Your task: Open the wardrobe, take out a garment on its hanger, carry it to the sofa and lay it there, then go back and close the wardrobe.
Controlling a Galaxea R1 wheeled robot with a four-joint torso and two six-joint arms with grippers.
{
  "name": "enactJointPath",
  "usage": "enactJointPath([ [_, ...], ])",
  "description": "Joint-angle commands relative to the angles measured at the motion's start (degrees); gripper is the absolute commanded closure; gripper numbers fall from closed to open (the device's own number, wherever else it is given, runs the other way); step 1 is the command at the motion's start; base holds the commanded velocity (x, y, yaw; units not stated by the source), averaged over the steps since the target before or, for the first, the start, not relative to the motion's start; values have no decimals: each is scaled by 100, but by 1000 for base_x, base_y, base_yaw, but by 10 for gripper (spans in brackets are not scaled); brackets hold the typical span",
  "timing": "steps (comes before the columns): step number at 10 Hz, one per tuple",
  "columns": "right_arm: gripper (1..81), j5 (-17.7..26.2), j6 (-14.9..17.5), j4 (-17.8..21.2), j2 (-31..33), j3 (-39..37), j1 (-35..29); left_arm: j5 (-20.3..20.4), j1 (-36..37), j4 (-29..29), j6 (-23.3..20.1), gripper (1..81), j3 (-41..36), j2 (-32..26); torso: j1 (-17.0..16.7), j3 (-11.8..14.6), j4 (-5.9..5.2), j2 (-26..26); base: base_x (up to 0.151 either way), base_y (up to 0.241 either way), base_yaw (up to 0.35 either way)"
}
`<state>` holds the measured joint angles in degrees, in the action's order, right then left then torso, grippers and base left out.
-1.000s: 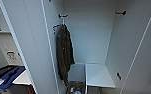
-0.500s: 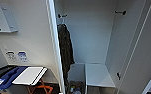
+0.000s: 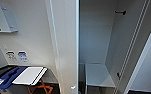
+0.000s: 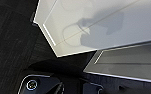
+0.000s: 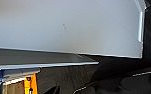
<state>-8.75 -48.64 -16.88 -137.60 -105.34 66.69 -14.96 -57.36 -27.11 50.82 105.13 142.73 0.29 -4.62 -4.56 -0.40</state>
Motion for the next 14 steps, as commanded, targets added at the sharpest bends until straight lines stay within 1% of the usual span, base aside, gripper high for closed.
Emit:
enactJointPath([
  [1, 10, 392, 12, -508, -508, -407, -380, 89, -437, -1013, -55, 10, 428, 483, 0, 0, 0, 0, 0, 0, 0],
  [3, 10, 453, 21, -544, -736, -416, -564, 246, -1132, -1636, -55, 10, 928, 1045, 0, 0, 0, 0, 0, 0, 0],
  [4, 10, 471, 12, -544, -824, -434, -687, 412, -1475, -1892, -55, 10, 1192, 1248, 0, 0, 0, 0, 0, 0, 0],
  [5, 10, 489, -5, -535, -869, -434, -810, 669, -1800, -2035, -55, 10, 1422, 1355, 0, 0, 0, 0, 0, 0, 0],
  [6, 10, 576, -5, -483, -886, -469, -837, 924, -2020, -2158, -55, 10, 1739, 1443, 0, 0, 0, 0, 0, 0, 0],
  [7, 10, 603, -5, -535, -939, -609, -733, 1144, -2143, -2158, -55, 10, 2055, 1496, 0, 0, 0, 0, 0, 0, 0],
  [8, 10, 828, 47, -596, -965, -792, -583, 1449, -2214, -2105, -46, 10, 2413, 1548, 0, 0, 0, 0, 0, 0, 0],
  [9, 10, 998, 56, -641, -922, -1005, -442, 1663, -2267, -2096, -20, 10, 2635, 1584, 0, 0, 0, 0, 0, 0, 0],
  [10, 10, 1007, 12, -632, -763, -1102, -362, 1751, -2293, -2096, -11, 10, 2750, 1619, 0, 0, 0, 0, 0, 0, 0],
  [12, 10, 1016, -14, -544, -289, -1031, -310, 1751, -2294, -2096, -11, 10, 2759, 1628, 0, 0, 0, -2, 0, 0, 0],
  [13, 10, 1024, -23, -345, -62, -1066, -344, 1751, -2294, -2096, -19, 10, 2759, 1636, 0, 0, 0, -2, 0, 0, 0],
  [14, 10, 1016, -66, -20, 105, -1144, -406, 1751, -2311, -2096, -20, 10, 2759, 1645, -2, 0, 0, -2, 0, 0, 0],
])
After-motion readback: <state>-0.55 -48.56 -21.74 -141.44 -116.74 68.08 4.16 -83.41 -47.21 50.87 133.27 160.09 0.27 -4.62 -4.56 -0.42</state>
